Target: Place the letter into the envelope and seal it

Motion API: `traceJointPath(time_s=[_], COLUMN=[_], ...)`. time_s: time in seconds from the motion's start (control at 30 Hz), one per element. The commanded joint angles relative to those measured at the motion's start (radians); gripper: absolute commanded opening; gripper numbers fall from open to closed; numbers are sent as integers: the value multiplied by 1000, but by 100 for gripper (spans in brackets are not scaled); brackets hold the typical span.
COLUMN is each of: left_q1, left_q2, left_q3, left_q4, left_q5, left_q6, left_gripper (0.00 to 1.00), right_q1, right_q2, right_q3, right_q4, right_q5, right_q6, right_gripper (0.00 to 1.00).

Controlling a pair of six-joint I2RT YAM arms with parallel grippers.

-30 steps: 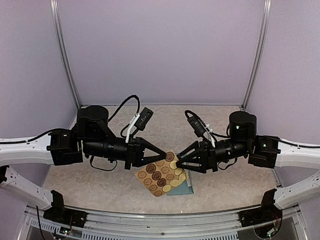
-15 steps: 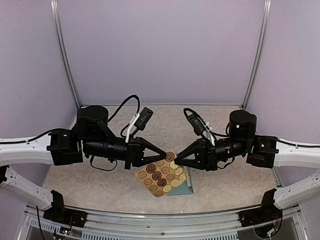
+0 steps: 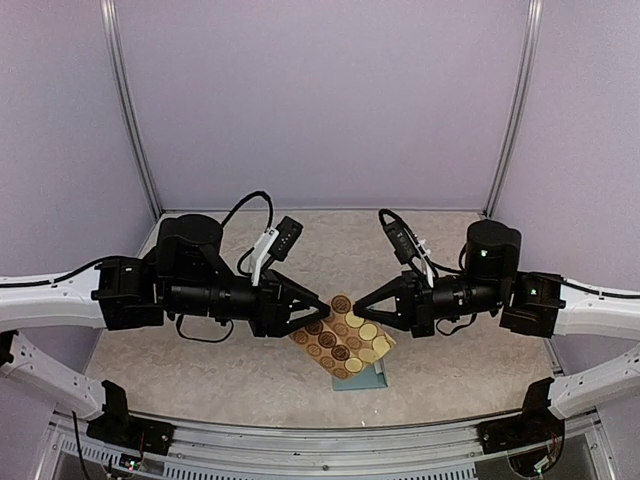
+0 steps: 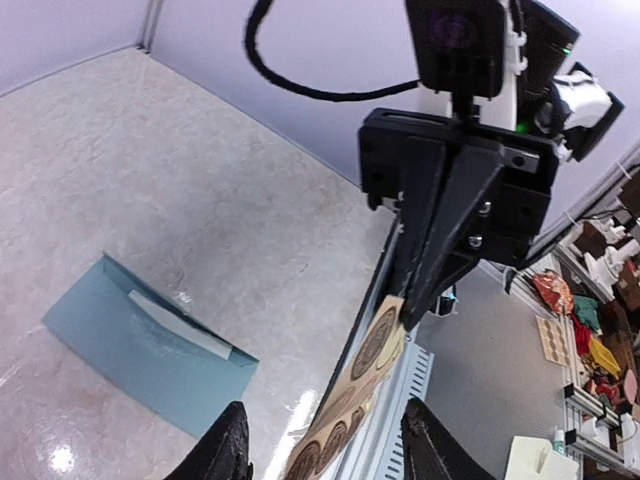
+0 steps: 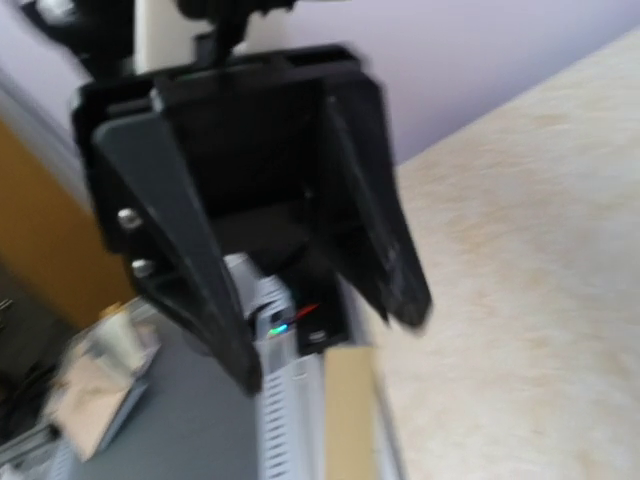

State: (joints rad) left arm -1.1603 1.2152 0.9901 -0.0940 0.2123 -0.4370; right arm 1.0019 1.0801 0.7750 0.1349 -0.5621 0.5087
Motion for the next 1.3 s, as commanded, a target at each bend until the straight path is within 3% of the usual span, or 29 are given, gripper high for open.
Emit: traceJointPath(time_s=[0.0, 0.13, 0.57, 0.87, 1.27], left_q1=[-4, -4, -108, -108, -107], left_q2=[-60, -81, 29, 69, 93], left_q3=[80, 118, 96, 82, 59], left_q4=[-162, -205, -51, -23, 58], left_q5=[-286, -317, -268, -301, -220], left_q6=[69, 91, 44, 21, -13], left_gripper=[50, 46, 38, 47, 48], right_q1=[-12, -13, -13, -13, -13], right_q2=[-39, -30, -8, -26, -37], right_q3=[10, 4, -7, -47, -88], right_q4=[-157, -183, -86, 19, 154], right_q5=[197, 207, 193, 113, 42], right_q6=[-10, 3, 41, 74, 117], right_gripper=[0, 0, 0, 0, 0])
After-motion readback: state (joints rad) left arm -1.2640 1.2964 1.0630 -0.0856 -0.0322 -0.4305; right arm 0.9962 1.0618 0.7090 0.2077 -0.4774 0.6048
